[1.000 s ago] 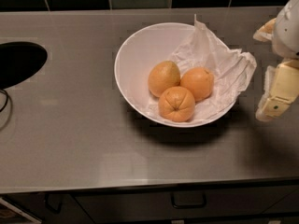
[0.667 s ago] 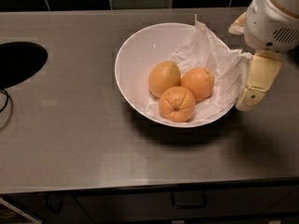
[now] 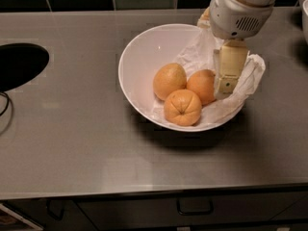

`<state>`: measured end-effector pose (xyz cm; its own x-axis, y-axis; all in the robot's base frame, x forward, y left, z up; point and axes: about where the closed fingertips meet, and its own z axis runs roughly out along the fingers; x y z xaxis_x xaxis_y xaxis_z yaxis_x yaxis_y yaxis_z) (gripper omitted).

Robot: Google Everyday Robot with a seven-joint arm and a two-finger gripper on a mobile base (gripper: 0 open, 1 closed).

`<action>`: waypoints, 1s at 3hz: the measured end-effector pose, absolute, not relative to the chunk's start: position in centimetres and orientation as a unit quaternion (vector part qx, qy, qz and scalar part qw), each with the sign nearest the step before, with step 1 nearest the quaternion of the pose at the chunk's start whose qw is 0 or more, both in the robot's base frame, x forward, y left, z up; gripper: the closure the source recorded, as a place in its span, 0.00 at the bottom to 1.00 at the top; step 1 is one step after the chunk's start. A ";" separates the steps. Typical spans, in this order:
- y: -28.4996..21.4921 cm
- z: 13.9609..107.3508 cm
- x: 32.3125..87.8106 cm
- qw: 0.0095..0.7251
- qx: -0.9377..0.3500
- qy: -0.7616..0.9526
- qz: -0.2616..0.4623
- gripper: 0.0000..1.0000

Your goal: Pick orange from white bowl

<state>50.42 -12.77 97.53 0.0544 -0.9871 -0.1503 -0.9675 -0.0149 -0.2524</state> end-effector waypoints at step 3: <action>-13.2 95.5 52.5 0.121 -0.729 0.673 -0.022 0.09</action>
Offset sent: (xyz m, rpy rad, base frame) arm 0.0089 -0.0101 -0.0250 -0.0757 0.1329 0.0799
